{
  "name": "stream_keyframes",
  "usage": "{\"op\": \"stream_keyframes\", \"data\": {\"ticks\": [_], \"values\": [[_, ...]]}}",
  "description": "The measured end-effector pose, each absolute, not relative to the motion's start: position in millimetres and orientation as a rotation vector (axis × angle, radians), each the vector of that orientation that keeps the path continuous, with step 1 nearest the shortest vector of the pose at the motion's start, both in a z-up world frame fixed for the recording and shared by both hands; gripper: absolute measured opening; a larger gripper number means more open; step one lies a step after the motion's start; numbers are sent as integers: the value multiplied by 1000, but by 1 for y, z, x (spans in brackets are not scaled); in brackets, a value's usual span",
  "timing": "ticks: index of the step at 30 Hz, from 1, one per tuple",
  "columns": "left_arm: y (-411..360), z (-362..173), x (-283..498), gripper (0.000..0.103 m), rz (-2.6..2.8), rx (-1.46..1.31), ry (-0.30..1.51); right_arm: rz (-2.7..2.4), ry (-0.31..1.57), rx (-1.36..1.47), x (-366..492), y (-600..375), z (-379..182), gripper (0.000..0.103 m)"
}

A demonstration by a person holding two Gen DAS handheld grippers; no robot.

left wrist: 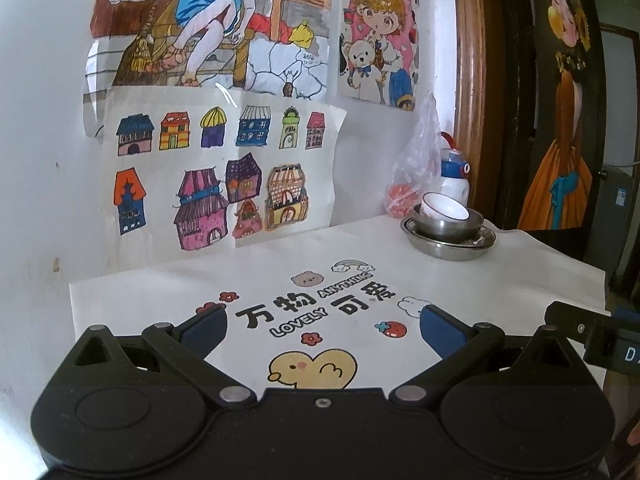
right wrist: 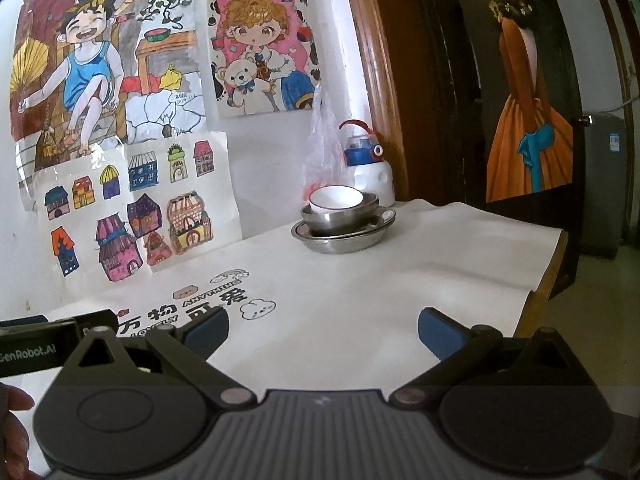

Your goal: Organize plates and bowls

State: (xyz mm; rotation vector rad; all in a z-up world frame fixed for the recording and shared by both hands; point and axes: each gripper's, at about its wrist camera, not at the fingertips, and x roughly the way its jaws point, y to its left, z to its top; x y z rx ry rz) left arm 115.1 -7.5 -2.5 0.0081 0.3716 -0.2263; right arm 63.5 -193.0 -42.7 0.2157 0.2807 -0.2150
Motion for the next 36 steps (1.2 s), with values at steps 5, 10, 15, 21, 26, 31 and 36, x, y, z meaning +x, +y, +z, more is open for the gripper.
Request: {"op": "stream_keyframes", "data": {"ticks": [5,10,15,21,26,31,36], "values": [[-7,-6,115,102,-225,4,396,-221,284,205,64,-190,-44,103],[-7,-9,115,102,-224,4,410,-227,288,215,65,-192,-46,103],[-7,-12,115,102,-226,4,419,-227,295,218,67,-194,-48,103],[-8,-13,115,102,-225,5,425,-227,302,220,67,-194,-49,103],[-8,-13,116,102,-226,5,424,-228,308,221,68,-193,-50,103],[-7,-15,116,102,-220,3,430,-229,313,226,69,-193,-52,103],[-7,-16,116,102,-215,1,434,-231,316,225,69,-192,-52,103]]}}
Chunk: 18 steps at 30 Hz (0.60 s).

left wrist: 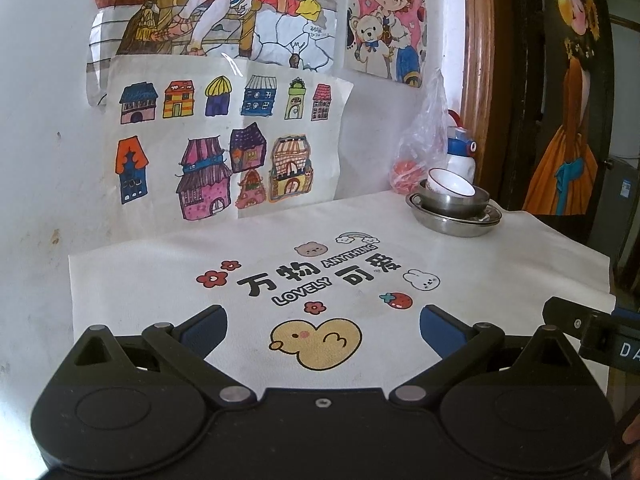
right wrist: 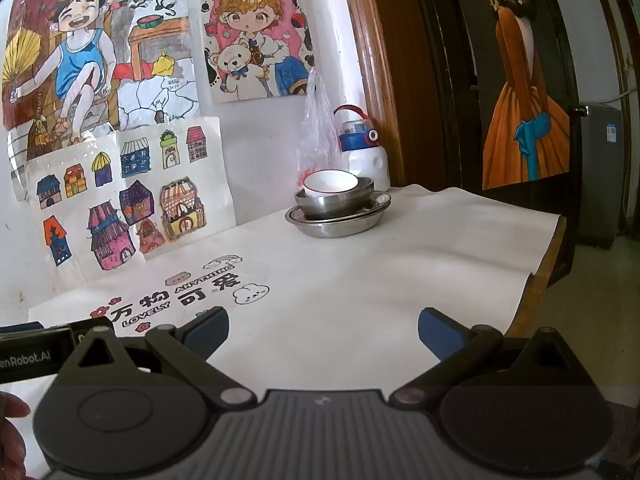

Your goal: Organize plates and bowls

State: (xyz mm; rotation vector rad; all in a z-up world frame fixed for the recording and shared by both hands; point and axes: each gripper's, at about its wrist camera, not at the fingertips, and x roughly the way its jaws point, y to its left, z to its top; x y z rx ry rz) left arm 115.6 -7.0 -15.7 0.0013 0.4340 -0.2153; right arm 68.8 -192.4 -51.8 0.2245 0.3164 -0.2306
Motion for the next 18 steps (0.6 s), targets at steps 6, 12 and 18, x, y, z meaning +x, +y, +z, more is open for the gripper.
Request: {"op": "stream_keyframes", "data": {"ticks": [6,12,18], "values": [[-7,-16,116,102,-214,3,434,-233,318,227,69,-193,-52,103],[-7,-18,116,102,-213,2,439,-234,318,226,69,-192,-52,103],[-6,-18,116,102,-213,1,440,-234,319,226,69,-192,-52,103]]}}
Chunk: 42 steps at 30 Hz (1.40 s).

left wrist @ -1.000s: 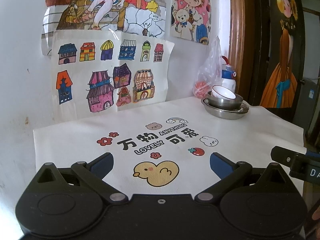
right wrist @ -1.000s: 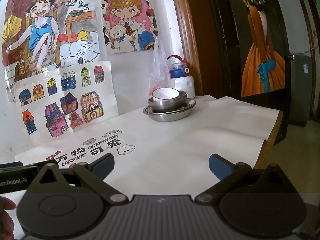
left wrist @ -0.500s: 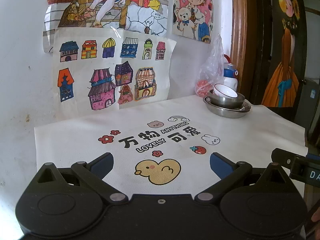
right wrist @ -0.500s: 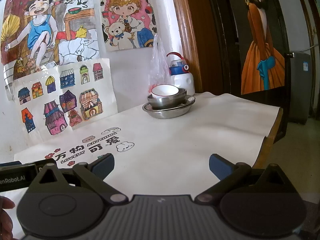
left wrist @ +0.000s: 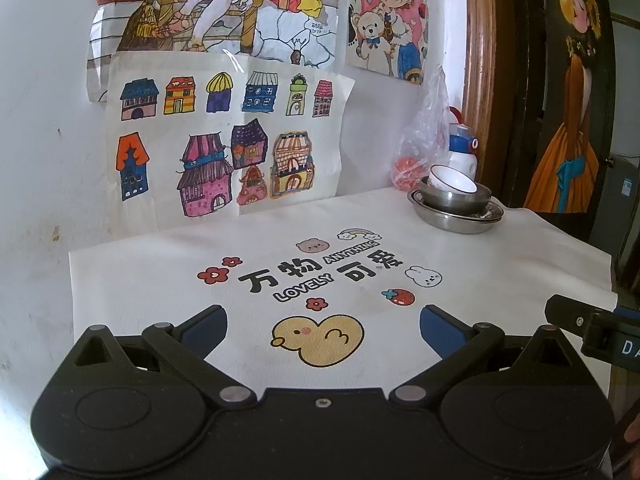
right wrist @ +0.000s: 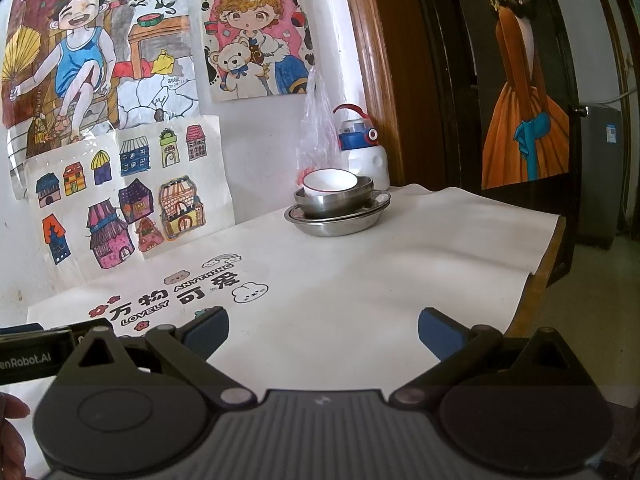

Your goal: Organize plates and bowls

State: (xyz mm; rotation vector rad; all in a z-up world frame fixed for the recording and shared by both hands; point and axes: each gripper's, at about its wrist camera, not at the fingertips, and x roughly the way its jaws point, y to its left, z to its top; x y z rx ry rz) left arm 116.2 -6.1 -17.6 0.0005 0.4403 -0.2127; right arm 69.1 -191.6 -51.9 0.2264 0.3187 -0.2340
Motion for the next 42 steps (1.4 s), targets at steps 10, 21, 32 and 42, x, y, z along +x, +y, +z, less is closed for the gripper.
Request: {"op": "stream_keyframes", "data": {"ticks": [10,21,32,42], "values": [[-6,-18,116,102,-213,-1,443,-236,319,224,69,-192,-52,103],[-6,-18,116,102,-212,0,443,-236,317,221,69,-192,-52,103],[-5,-18,116,102,-208,-5,444,-236,317,220,69,-192,-52,103],[-5,-19,117,102,-208,-8,448,-235,319,219,69,-193,-52,103]]}}
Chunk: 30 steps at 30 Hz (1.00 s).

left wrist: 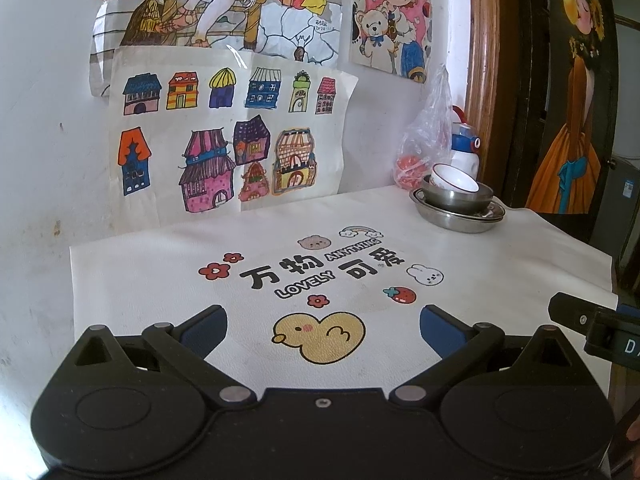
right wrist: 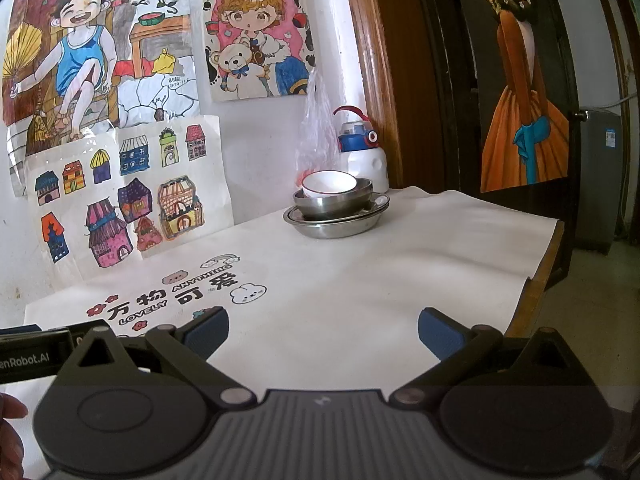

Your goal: Organize plates and bowls

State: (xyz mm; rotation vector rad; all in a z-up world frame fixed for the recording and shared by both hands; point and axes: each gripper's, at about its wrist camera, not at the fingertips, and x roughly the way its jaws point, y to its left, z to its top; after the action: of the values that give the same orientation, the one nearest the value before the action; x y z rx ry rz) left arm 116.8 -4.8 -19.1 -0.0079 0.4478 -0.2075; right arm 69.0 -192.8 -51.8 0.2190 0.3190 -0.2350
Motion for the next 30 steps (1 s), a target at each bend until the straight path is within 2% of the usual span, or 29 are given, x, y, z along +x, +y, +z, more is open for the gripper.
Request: {"op": "stream_keyframes", "data": {"ticks": [30], "values": [[-4,-22,118,102,-200,-14,460,-224,331,219,70,-193,-53,103]]}}
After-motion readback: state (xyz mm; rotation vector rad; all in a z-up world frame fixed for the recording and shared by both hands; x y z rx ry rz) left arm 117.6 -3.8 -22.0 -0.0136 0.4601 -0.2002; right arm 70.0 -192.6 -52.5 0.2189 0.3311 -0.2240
